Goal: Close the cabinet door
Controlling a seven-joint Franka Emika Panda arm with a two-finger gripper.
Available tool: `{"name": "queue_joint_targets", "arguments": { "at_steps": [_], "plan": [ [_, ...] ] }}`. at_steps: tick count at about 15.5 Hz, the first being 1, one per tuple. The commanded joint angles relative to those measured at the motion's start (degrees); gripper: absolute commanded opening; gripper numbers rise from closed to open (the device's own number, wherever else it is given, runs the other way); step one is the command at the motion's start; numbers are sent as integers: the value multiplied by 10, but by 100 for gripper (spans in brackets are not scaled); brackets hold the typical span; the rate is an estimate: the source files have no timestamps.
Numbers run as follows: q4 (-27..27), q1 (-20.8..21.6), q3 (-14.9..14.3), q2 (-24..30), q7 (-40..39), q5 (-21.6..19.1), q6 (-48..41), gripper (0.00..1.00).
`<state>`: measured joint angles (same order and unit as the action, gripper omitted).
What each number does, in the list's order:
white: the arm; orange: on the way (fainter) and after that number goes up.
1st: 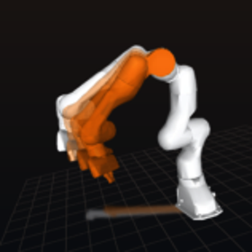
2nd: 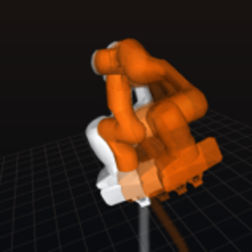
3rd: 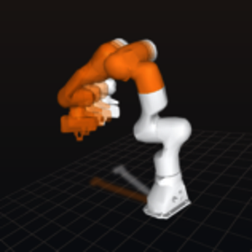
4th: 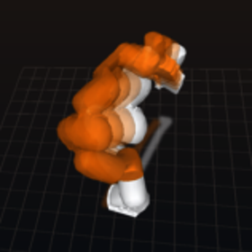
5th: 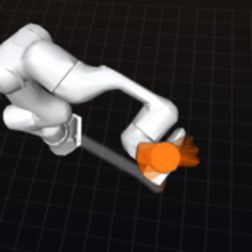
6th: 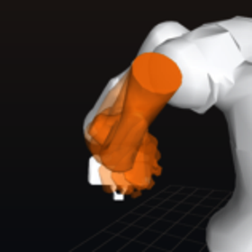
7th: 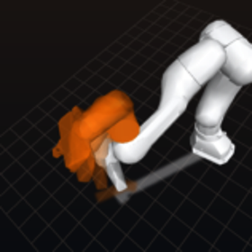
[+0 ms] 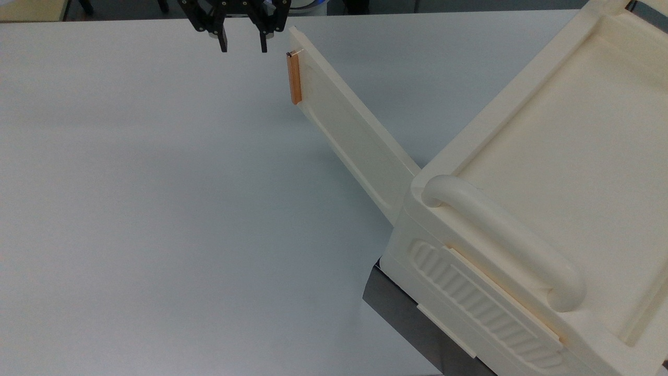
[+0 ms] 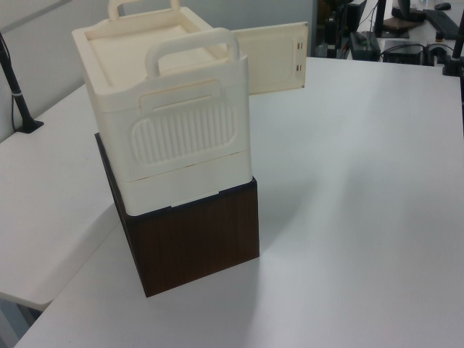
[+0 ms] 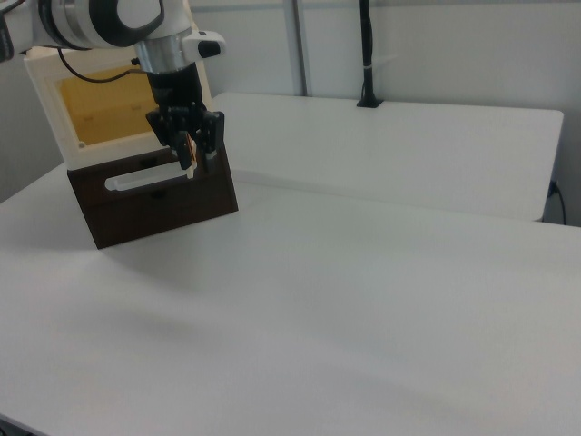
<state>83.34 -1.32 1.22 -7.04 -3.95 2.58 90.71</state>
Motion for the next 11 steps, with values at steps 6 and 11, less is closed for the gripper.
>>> {"name": "queue_joint_targets", "arguments": {
  "at_steps": [6, 11],
  "plan": [
    [8, -20, -1, 10, -12, -20, 43, 0],
    [8, -32, -1, 4, -8, -60, 135, 0]
  ]
}}
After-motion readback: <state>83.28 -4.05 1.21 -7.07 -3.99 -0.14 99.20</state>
